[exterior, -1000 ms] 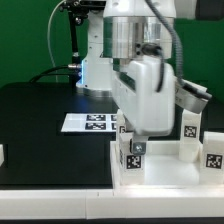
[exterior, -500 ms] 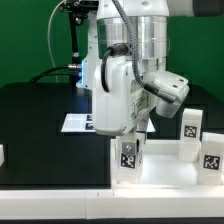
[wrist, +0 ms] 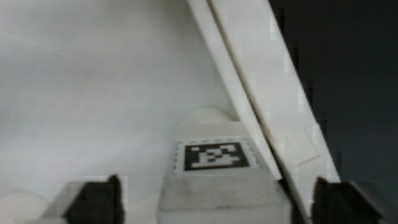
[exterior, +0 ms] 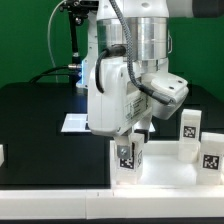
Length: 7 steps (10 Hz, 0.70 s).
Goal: Assemble square table
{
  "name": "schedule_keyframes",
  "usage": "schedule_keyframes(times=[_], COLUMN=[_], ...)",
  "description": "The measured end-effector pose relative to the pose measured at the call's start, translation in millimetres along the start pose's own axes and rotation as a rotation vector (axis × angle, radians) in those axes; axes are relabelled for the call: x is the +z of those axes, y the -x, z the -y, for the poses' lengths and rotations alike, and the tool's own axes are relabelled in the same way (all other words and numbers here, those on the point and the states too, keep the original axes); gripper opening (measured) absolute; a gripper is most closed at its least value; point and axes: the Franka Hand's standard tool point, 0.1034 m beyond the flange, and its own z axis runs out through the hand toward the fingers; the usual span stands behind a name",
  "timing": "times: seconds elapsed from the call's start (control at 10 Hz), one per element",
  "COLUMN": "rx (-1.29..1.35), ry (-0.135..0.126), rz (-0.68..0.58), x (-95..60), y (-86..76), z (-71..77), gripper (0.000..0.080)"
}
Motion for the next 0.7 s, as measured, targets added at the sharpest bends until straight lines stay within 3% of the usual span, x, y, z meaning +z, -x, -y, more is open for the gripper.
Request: schedule_keyframes(times=[0.1, 0.3, 0.7], rx=[-0.011, -0.026, -0.028], ry=[-0.012, -0.050, -0.043], rz=[0.019, 0.059, 0.050], x=[-12.1, -44.6, -37.3], y=[4.6, 8.3, 6.9], z=[3.4, 16.2, 13.1], gripper=[0.0623, 0.0645, 0.0649])
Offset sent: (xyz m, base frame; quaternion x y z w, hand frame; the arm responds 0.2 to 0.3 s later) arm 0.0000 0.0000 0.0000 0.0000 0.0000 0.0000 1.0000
